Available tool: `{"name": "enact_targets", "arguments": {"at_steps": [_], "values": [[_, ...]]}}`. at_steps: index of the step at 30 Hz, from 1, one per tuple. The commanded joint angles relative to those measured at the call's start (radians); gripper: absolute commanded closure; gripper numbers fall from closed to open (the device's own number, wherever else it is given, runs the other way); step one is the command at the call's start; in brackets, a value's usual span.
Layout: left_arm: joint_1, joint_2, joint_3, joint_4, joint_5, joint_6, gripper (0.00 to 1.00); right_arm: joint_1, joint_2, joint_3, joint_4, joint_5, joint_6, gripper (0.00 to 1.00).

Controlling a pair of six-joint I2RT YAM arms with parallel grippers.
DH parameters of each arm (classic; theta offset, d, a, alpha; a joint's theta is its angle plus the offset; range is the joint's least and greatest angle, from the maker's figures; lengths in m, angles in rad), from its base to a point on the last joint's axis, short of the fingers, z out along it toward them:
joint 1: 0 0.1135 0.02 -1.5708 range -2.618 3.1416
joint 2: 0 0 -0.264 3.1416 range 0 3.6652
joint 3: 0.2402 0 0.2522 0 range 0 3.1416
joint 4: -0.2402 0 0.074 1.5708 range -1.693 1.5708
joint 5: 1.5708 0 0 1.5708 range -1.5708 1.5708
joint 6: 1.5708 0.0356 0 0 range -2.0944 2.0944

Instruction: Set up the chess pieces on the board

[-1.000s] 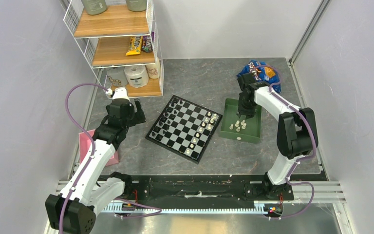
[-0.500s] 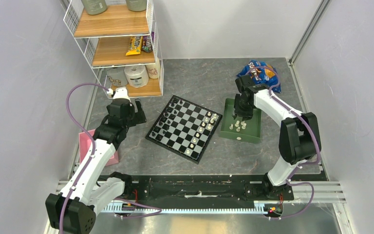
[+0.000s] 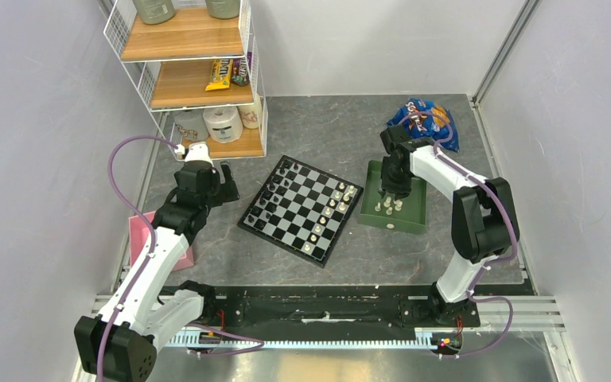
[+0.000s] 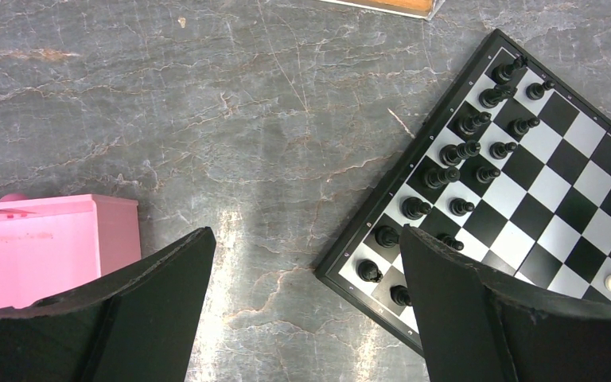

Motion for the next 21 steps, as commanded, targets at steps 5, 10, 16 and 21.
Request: {"name": "enact_targets", "arguments": {"at_steps": [5,10,16,21], "values": [[0.004,0.003,0.019,0.012,0.002,0.01,0.06,-0.001,-0.137,0.006,-0.002,0.105,-0.004,0.5],[0.004,-0.005,0.014,0.011,-0.001,0.01,0.06,-0.025,-0.151,-0.029,-0.026,0.116,0.013,0.49],[0.004,-0.004,0.016,0.011,0.002,0.011,0.06,-0.05,-0.129,-0.076,-0.018,0.056,0.009,0.5],[0.004,-0.003,0.016,0.011,0.003,0.01,0.07,-0.062,-0.094,-0.089,-0.003,0.04,-0.001,0.52]]}}
